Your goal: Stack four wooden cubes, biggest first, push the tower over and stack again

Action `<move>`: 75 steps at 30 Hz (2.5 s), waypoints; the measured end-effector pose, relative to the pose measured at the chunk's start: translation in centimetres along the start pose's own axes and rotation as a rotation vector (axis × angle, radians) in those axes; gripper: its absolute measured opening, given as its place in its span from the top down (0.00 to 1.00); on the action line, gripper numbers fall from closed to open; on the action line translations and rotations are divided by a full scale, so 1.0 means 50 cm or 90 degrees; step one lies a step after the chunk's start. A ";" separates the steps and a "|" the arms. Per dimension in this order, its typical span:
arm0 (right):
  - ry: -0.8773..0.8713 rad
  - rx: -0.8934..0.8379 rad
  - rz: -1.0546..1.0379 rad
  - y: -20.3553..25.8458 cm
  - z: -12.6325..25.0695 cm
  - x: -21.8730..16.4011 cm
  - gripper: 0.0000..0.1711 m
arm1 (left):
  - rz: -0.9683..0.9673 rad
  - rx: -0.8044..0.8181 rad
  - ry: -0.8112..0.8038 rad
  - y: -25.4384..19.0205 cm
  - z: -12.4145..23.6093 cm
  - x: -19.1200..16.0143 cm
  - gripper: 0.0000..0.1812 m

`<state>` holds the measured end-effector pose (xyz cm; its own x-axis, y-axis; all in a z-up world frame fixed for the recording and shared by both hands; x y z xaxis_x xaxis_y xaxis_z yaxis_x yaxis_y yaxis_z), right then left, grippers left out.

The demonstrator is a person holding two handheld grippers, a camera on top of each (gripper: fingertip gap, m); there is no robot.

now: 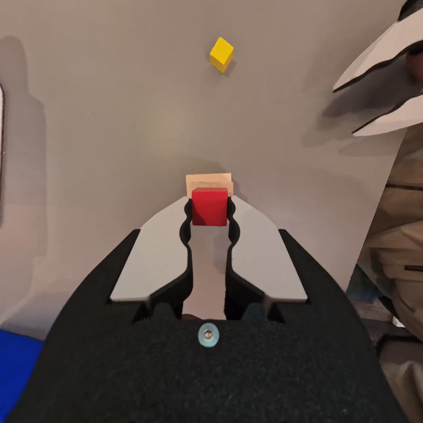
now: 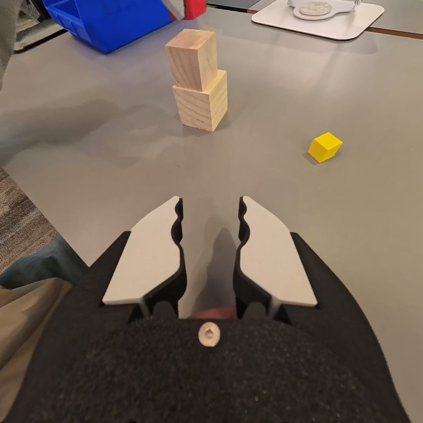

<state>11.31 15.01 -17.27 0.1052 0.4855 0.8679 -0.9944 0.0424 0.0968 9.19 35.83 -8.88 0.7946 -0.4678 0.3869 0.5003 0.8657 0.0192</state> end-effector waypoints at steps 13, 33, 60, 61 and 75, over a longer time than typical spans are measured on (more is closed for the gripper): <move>0.002 0.003 0.000 0.001 0.000 -0.001 0.73 | -0.014 -0.008 0.036 -0.006 -0.023 -0.014 0.84; 0.006 0.002 -0.006 -0.001 -0.001 -0.002 0.73 | 0.397 0.456 -0.584 -0.189 0.078 -0.222 0.67; 0.501 0.098 0.388 -0.243 -0.196 0.102 0.87 | 0.384 0.562 -0.527 -0.222 0.067 -0.296 0.70; 0.505 0.095 0.397 -0.242 -0.195 0.107 0.87 | 0.384 0.561 -0.533 -0.223 0.068 -0.298 0.71; 0.338 0.278 0.576 0.041 -0.214 0.370 0.87 | 0.400 0.505 -0.528 -0.234 0.030 -0.308 0.72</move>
<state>11.11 33.44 -6.24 -0.7712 0.4958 0.3992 -0.6032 -0.7696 -0.2094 -9.39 33.18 -13.67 0.2267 0.0532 0.9725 -0.4397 0.8966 0.0534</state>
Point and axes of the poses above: each gripper's, where its closed fingertips meet, z back along the fingers, x out of its top, y = z × x across the jaws, the point moved 5 cm from there along z, back along the fingers
